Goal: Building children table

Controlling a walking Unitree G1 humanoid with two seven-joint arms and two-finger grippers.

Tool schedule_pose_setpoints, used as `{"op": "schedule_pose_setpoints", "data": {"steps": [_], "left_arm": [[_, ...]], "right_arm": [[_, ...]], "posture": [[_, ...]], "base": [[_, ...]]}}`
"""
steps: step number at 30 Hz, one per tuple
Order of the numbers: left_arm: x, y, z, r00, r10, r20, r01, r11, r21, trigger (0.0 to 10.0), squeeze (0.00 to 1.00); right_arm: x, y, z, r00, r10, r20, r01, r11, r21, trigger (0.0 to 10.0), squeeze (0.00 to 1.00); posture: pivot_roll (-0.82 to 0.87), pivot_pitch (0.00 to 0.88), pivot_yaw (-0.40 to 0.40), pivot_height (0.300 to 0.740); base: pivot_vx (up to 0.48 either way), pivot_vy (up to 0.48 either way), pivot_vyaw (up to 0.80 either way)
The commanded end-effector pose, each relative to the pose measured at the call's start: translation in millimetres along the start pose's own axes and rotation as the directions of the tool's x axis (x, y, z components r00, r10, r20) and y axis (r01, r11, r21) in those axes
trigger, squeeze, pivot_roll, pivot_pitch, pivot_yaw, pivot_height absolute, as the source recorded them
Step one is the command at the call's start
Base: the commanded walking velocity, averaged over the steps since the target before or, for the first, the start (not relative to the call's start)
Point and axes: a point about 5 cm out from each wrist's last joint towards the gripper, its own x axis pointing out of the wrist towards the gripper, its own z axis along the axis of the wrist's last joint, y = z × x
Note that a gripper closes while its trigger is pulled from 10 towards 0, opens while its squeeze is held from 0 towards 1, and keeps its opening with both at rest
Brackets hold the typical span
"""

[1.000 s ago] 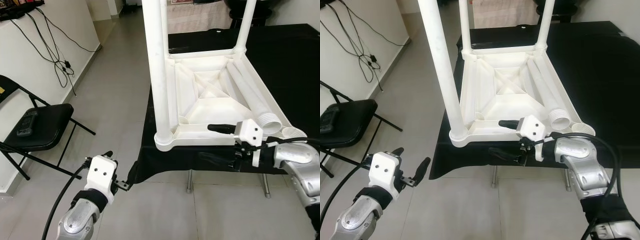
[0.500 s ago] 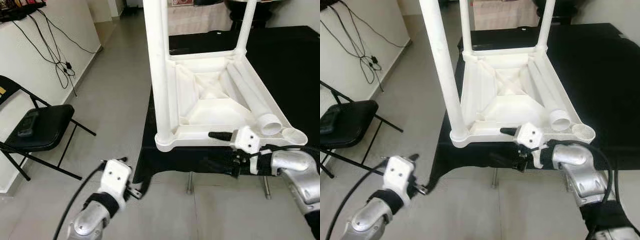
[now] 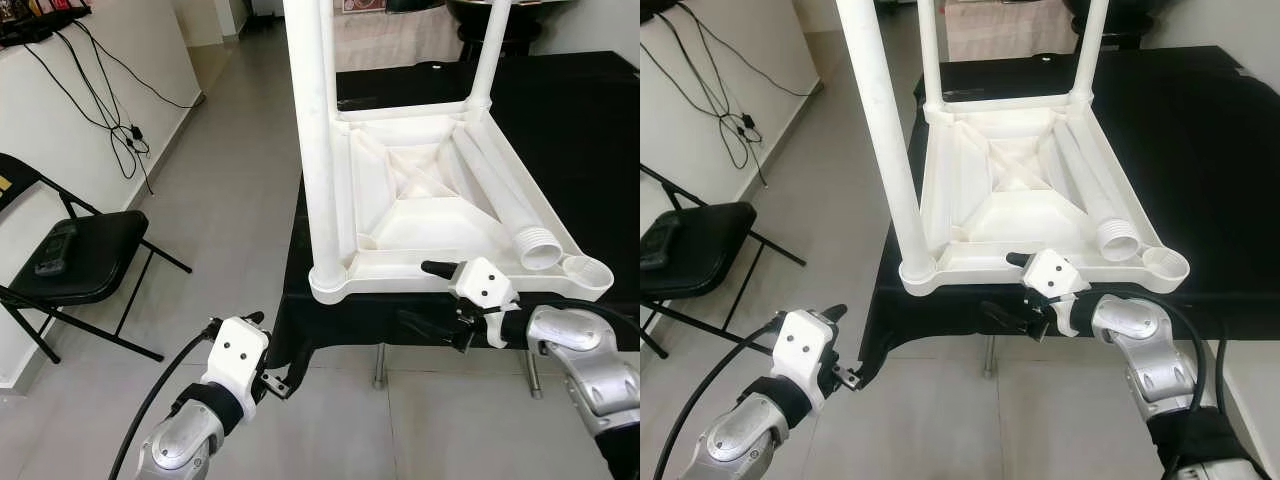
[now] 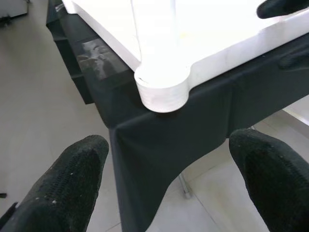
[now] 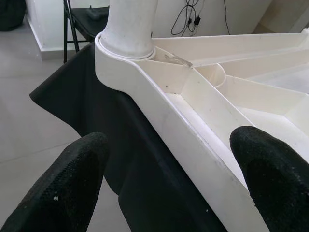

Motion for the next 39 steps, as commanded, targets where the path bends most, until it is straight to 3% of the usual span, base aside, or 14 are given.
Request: {"op": "schedule_pose_setpoints", "data": {"steps": [1,5,11,20,21,23,26,33,39], "left_arm": [[-1.4,8.4,-2,0.998,0.054,-0.016,-0.054,0.998,-0.02,10.0,0.0],[-0.9,10.6,-2,0.997,0.071,-0.016,-0.072,0.997,-0.032,10.0,0.0],[-0.3,13.0,-4,0.995,0.095,-0.018,-0.096,0.994,-0.051,10.0,0.0],[0.6,25.9,-6,0.979,0.202,-0.005,-0.202,0.979,-0.001,10.0,0.0],[0.6,25.9,-6,0.979,0.202,-0.005,-0.202,0.979,-0.001,10.0,0.0],[-1.0,27.5,-9,0.976,0.218,-0.013,-0.218,0.976,0.001,10.0,0.0],[-1.9,27.7,-10,0.975,0.224,-0.016,-0.224,0.975,-0.001,10.0,0.0],[-1.1,28.4,-13,0.971,0.238,-0.017,-0.239,0.971,-0.031,10.0,0.0],[2.9,29.8,-15,0.971,0.238,-0.024,-0.238,0.971,-0.021,10.0,0.0]], "right_arm": [[7.6,9.1,8,0.997,0.047,0.054,-0.047,0.999,0.005,10.0,0.0],[10.5,14.7,14,0.993,0.069,0.097,-0.071,0.997,0.015,10.0,0.0],[25.4,36.4,22,0.98,0.088,0.177,-0.103,0.992,0.074,10.0,0.0],[57.9,57.9,31,0.962,-0.025,0.273,-0.043,0.97,0.24,10.0,0.0],[57.9,57.9,31,0.962,-0.025,0.273,-0.043,0.97,0.24,10.0,0.0],[66.0,73.3,32,0.957,-0.013,0.288,-0.067,0.961,0.267,10.0,0.0],[69.2,84.8,31,0.958,0.036,0.285,-0.107,0.965,0.238,10.0,0.0],[72.7,77.6,31,0.959,0.001,0.282,-0.081,0.959,0.273,10.0,0.0],[74.1,78.3,30,0.96,-0.021,0.278,-0.059,0.959,0.277,10.0,0.0]], "posture": [[-0.11,0.092,0.081,0.74],[-0.12,0.094,0.082,0.74],[-0.12,0.092,0.084,0.74],[-0.11,0.082,0.081,0.74],[-0.11,0.082,0.081,0.74],[-0.11,0.08,0.079,0.74],[-0.11,0.079,0.078,0.74],[-0.11,0.076,0.076,0.74],[-0.12,0.073,0.08,0.74]], "base": [[0.0,-0.472,0.0],[0.0,-0.469,0.0],[0.0,-0.469,0.0],[0.0,0.0,0.0],[0.0,0.0,0.0],[0.0,0.0,0.0],[0.0,0.0,0.0],[0.0,0.0,0.0],[0.0,0.48,0.0]]}}
